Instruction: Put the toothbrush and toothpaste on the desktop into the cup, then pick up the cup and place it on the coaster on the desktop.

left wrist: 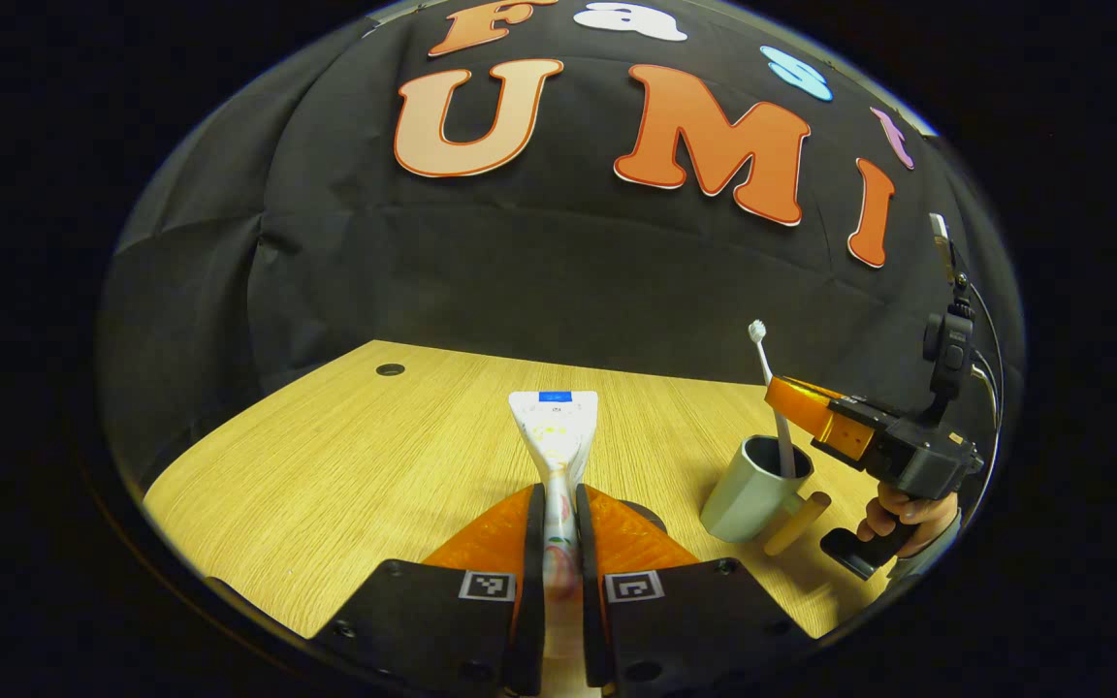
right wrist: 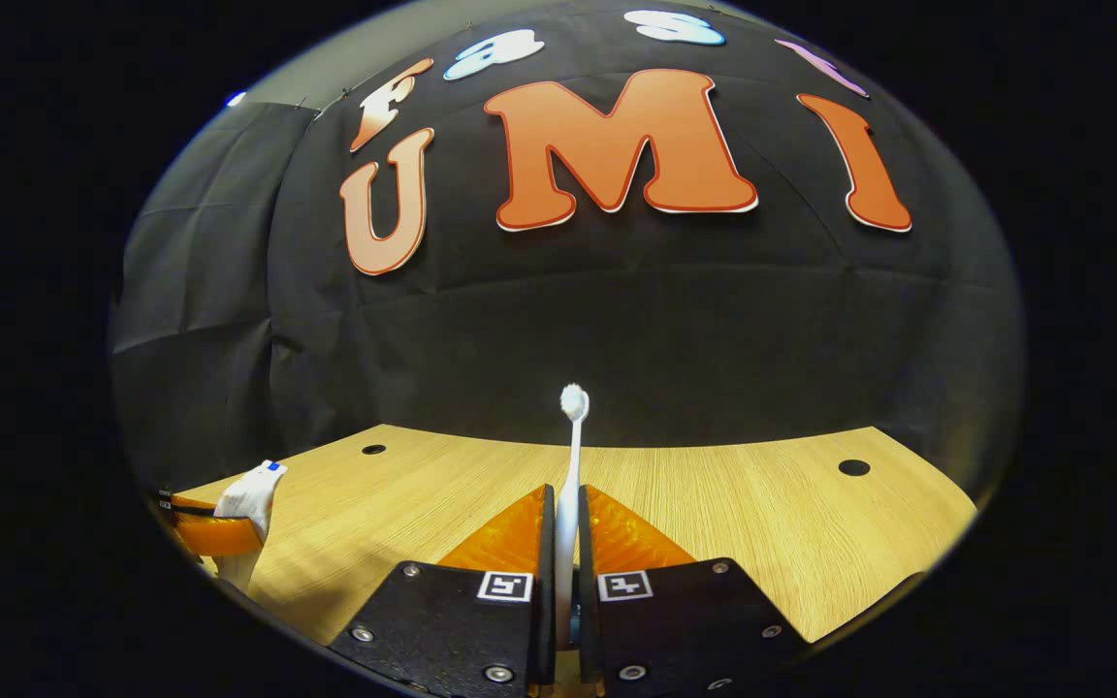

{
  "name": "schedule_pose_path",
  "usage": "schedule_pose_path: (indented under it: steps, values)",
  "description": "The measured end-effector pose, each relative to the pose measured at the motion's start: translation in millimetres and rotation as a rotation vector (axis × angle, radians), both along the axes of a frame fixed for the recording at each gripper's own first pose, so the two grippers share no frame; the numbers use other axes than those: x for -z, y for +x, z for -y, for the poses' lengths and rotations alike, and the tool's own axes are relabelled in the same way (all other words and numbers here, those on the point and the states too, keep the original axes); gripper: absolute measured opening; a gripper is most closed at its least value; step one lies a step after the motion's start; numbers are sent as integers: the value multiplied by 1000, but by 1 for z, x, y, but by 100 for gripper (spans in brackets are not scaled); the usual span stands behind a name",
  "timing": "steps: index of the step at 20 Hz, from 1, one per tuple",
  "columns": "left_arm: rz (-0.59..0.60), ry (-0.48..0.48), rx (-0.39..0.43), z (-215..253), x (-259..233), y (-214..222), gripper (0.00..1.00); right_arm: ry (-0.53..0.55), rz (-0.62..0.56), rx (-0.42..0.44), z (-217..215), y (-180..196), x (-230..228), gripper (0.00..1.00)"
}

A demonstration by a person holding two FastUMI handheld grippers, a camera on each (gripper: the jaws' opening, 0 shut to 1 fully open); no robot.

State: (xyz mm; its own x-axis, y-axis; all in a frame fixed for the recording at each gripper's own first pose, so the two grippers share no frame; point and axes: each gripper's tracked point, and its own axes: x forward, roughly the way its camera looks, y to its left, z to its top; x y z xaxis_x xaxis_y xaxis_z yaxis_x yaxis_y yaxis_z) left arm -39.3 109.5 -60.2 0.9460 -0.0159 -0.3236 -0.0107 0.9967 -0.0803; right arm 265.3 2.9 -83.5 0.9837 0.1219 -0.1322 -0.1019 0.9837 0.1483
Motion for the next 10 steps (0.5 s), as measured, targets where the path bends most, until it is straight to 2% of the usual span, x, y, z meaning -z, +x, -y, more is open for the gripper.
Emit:
schedule_pose_path:
  steps: [7, 10]
  values:
    - [41, -9, 41, 19, -14, 12, 19, 7, -21, -5, 4, -22, 0, 10]
    - [66, -14, 64, 26, -24, 17, 19, -11, -39, -25, 4, -34, 2, 15]
